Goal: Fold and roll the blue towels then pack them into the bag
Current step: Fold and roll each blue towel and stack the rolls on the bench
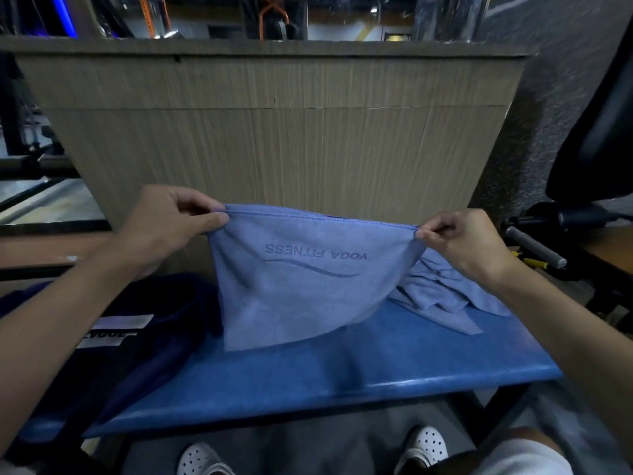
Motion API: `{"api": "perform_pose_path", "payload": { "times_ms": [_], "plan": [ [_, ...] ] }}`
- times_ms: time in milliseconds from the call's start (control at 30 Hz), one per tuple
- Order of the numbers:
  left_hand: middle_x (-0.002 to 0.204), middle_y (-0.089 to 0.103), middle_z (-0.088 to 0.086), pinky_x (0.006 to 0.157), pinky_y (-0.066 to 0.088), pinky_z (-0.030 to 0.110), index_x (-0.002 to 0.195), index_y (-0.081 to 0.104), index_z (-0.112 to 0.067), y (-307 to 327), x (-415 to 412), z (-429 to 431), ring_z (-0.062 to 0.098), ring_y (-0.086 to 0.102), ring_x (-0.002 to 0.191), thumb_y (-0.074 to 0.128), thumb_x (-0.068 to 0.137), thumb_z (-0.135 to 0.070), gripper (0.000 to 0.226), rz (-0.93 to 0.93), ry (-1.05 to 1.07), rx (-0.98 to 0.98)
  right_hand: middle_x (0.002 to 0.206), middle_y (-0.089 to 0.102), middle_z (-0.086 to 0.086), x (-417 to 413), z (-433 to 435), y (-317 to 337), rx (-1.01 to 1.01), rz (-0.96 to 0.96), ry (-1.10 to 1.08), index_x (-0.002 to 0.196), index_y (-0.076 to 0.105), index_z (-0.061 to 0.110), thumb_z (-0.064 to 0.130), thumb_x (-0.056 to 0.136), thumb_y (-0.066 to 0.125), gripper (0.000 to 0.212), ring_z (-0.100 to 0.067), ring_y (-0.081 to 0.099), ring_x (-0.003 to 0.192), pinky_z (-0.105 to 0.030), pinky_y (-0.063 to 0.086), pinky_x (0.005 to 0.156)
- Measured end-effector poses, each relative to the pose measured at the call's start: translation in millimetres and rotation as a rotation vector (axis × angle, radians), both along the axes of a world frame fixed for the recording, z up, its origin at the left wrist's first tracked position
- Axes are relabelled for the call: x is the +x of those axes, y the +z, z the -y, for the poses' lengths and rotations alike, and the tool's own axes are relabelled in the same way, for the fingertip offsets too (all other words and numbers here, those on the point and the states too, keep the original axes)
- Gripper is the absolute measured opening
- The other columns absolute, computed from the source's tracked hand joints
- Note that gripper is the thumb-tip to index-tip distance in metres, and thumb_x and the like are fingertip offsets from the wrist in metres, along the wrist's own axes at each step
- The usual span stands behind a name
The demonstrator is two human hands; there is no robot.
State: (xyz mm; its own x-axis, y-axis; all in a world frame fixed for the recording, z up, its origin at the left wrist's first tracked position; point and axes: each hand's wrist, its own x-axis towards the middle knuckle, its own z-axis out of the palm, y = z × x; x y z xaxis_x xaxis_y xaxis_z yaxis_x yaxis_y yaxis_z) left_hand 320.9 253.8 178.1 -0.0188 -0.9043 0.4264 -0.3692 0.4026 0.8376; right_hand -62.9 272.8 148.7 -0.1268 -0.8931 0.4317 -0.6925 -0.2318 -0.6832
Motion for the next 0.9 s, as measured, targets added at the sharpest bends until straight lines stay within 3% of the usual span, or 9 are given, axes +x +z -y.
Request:
{"api": "perform_pose_path", "payload": {
  "times_ms": [167,333,467,667,800,900],
  "plan": [
    [0.059,0.069,-0.013,0.058,0.047,0.006,0.08,0.069,-0.01,-3,-6,-1,-0.005,0.061,0.055,0.074,0.078,0.006,0.017,0.028,0.003,-0.018,0.056,0.058,0.011,-2,0,-3,-0.041,0.033,-0.058,0.071,0.069,0.011,0.01,0.086,0.069,0.014,0.005,0.051,0.046,-0.009,0.038,0.049],
    [0.059,0.069,-0.013,0.059,0.049,0.007,0.073,0.071,-0.019,-4,-6,1,-0.004,0.06,0.055,0.076,0.078,0.001,0.022,0.059,0.01,-0.027,0.059,0.059,-0.004,-3,-2,-4,-0.075,0.122,-0.071,0.069,0.062,0.012,0.011,0.087,0.067,0.019,-0.006,0.046,0.049,-0.027,0.041,0.052],
    [0.058,0.067,-0.012,0.056,0.049,0.009,0.076,0.064,-0.012,-3,-8,-2,-0.003,0.06,0.055,0.075,0.077,0.005,0.021,0.028,0.004,-0.039,0.061,0.061,-0.001,-3,0,-3,-0.074,0.135,-0.081,0.071,0.064,0.011,0.014,0.086,0.07,0.017,-0.001,0.048,0.048,-0.021,0.041,0.049],
    [0.056,0.067,-0.014,0.057,0.047,0.006,0.075,0.065,-0.012,-4,-11,-5,-0.004,0.061,0.054,0.074,0.079,0.004,0.018,0.082,0.012,-0.057,0.068,0.065,-0.006,-5,0,-5,-0.072,0.175,-0.09,0.075,0.065,0.011,0.015,0.087,0.07,0.014,-0.01,0.051,0.054,-0.029,0.045,0.054],
    [0.064,0.069,-0.015,0.066,0.049,0.006,0.076,0.069,-0.021,-6,-7,-4,-0.003,0.062,0.062,0.075,0.079,0.003,0.025,0.155,-0.007,-0.078,0.067,0.064,-0.007,-6,-1,-4,-0.066,0.17,-0.093,0.074,0.065,0.012,0.016,0.087,0.071,0.015,-0.01,0.049,0.053,-0.029,0.044,0.052],
    [0.072,0.07,-0.017,0.071,0.049,0.008,0.077,0.074,-0.041,-7,-3,-4,-0.002,0.06,0.067,0.075,0.079,0.002,0.043,0.206,-0.041,-0.102,0.073,0.067,-0.006,-6,-3,-4,-0.071,0.182,-0.088,0.074,0.064,0.015,0.015,0.088,0.07,0.015,-0.01,0.055,0.059,-0.025,0.048,0.054]
  ]
}}
